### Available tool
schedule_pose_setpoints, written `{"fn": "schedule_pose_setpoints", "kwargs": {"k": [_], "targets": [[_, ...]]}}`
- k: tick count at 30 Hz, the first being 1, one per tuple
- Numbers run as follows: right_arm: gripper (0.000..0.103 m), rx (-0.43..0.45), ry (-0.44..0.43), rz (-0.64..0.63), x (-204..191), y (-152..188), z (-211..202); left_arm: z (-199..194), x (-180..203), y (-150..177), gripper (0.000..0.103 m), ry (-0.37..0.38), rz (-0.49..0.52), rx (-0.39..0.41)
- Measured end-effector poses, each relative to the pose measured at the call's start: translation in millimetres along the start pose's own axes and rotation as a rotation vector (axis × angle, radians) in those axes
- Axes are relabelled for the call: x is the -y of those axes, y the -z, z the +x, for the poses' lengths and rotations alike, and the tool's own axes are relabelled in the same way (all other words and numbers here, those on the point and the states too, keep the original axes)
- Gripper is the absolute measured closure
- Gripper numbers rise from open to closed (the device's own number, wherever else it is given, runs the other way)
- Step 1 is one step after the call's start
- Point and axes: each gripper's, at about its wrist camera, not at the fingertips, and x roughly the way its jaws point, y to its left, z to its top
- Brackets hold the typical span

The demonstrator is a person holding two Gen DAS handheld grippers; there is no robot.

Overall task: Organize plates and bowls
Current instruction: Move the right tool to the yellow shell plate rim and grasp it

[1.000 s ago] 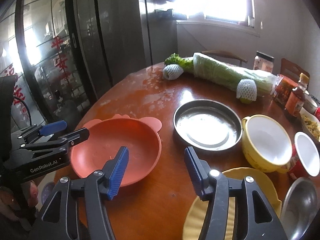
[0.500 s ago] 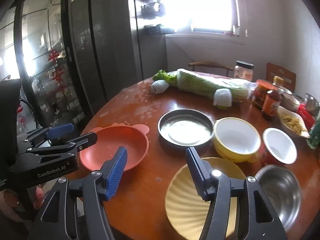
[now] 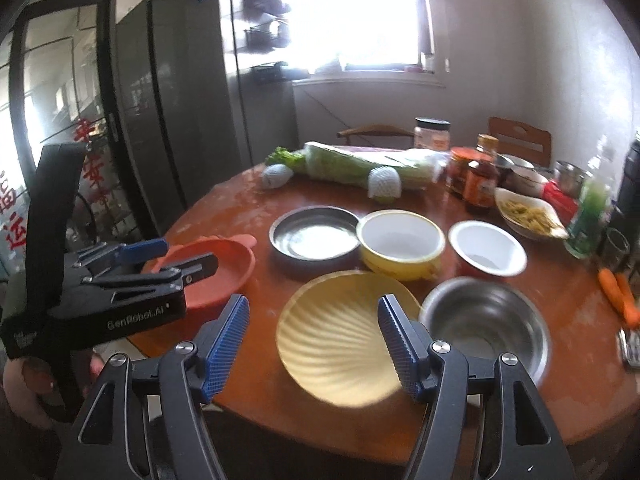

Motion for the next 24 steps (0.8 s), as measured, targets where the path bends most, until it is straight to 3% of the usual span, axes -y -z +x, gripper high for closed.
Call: {"fn": "schedule_pose_setpoints", "kwargs": {"k": [9, 24], "targets": [[0.034, -0.058, 0.034, 0.04, 17, 36, -7, 24, 34, 7, 0.033, 0.036, 0.041, -0.059], [0.034, -0.162, 0.0, 0.117, 37, 62, 28, 79, 54, 6, 0.033, 0.028, 0.083, -0.146]]}}
